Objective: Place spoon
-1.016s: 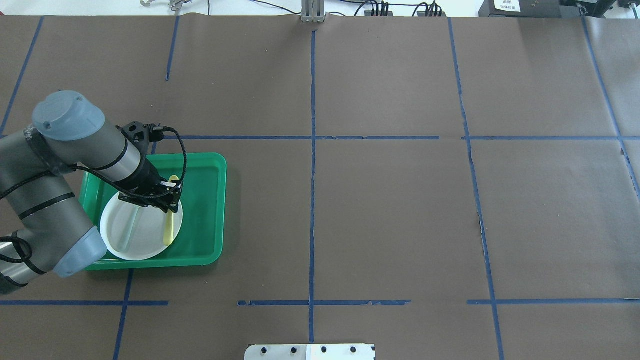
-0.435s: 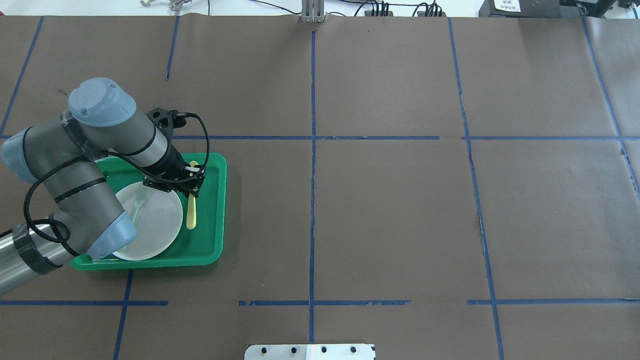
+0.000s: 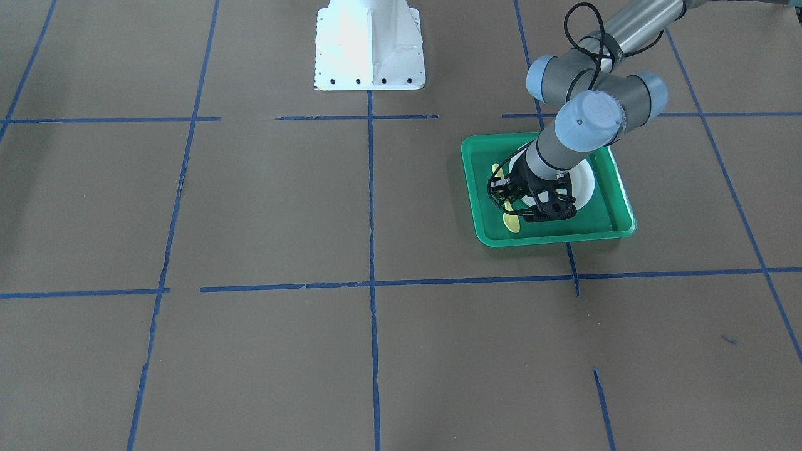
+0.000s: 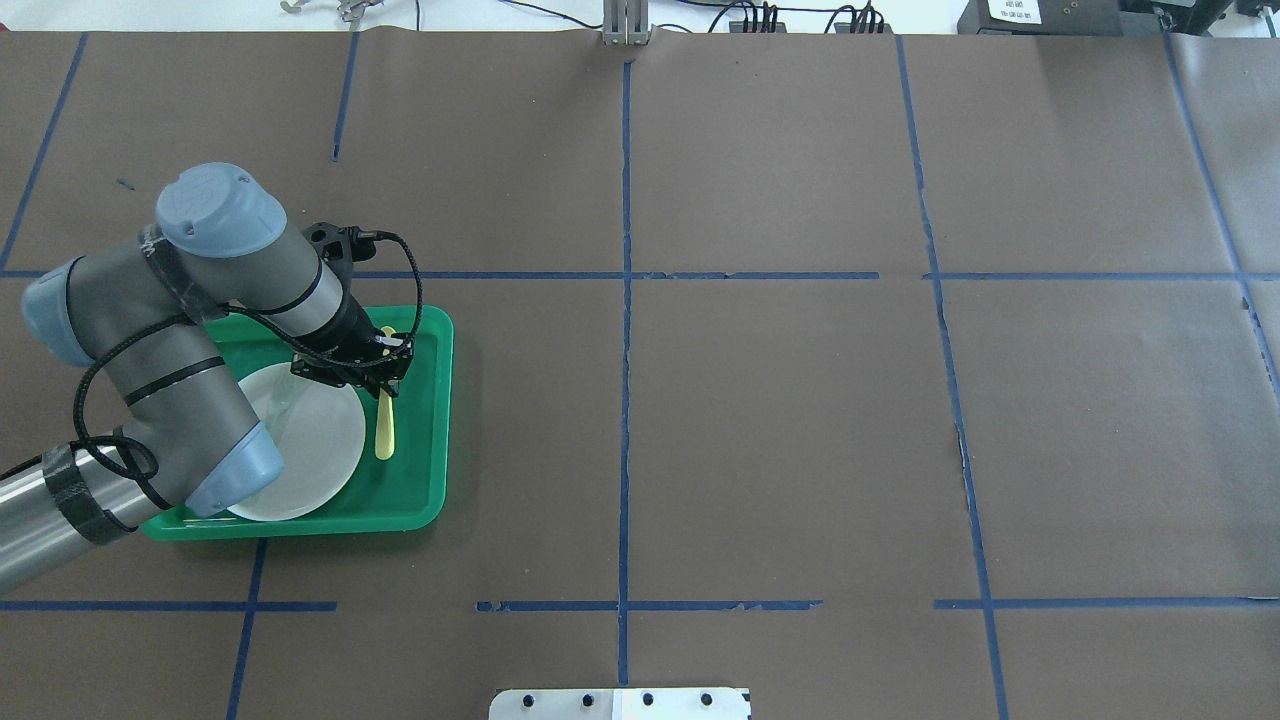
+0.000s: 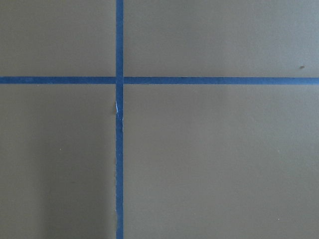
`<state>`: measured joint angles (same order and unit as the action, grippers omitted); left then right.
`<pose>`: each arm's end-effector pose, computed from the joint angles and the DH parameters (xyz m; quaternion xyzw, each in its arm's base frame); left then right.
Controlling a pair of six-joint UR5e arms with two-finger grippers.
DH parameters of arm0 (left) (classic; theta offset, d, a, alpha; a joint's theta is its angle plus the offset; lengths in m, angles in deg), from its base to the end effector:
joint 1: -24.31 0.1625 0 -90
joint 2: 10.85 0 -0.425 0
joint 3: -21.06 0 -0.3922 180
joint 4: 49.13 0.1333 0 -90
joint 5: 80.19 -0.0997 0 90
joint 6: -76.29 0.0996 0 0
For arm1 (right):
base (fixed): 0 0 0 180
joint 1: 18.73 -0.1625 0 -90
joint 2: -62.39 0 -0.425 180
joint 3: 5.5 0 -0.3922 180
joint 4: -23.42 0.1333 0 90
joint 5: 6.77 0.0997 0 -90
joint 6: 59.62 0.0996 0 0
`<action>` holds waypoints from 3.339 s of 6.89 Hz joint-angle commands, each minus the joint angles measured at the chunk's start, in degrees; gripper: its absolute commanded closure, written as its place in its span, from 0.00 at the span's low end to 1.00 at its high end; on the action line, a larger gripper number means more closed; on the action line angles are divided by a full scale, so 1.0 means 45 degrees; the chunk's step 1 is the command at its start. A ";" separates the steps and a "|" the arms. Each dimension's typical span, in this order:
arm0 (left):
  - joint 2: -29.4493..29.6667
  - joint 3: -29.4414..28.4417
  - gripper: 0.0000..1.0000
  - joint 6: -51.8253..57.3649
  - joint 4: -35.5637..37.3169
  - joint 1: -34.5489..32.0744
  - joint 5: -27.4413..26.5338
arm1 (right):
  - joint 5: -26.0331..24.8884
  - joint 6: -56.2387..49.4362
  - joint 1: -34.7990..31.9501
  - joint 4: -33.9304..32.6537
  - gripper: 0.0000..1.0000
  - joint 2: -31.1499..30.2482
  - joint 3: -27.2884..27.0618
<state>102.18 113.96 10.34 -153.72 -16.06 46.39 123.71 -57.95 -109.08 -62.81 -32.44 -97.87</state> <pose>0.4448 -0.4752 0.3782 -0.0738 0.4351 -0.0189 0.8971 0.0714 -0.4570 0.6763 0.0067 -0.3460 0.0126 0.9381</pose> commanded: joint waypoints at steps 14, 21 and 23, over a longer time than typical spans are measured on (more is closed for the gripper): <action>-0.2806 -0.0336 0.00 1.6062 0.4220 -1.1672 0.1732 | 0.0008 0.0000 0.0000 0.0000 0.00 0.0000 0.0000; -0.3848 -0.0077 0.00 1.6120 0.3825 -1.1673 0.1675 | 0.0008 0.0000 0.0000 0.0000 0.00 0.0000 0.0000; -0.3691 -0.0058 0.00 1.6120 0.3848 -1.1672 0.1694 | 0.0008 0.0000 0.0000 0.0000 0.00 0.0000 0.0000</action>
<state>85.24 113.64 82.87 -136.62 -68.61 53.99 123.75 -57.95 -109.08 -62.81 -32.47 -97.87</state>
